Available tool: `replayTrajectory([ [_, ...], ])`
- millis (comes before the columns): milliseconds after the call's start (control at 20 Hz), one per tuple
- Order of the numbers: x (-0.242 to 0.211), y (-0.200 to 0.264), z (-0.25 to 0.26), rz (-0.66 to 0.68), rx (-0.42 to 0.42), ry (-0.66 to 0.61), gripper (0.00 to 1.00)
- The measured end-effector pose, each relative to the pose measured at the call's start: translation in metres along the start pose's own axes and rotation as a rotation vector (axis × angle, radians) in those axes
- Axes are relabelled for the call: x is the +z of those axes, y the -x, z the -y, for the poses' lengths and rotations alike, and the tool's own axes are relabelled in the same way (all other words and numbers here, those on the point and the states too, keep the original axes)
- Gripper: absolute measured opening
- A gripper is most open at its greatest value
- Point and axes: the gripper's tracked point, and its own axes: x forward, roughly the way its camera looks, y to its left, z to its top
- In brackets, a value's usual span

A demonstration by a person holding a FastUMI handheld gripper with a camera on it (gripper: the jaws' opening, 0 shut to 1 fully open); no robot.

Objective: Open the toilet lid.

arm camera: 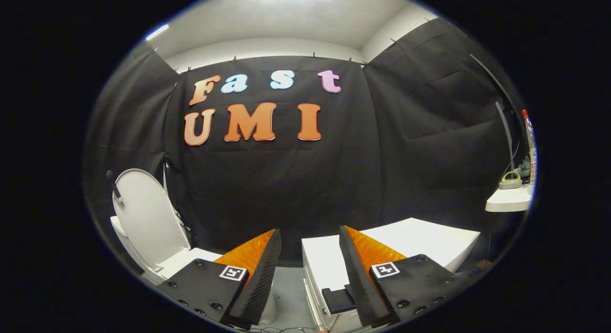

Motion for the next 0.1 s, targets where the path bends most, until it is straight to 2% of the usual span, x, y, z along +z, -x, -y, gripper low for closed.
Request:
replayTrajectory([
  [100, -0.0010, -0.0016, 0.0045, -0.004, -0.014, -0.012, 0.80],
])
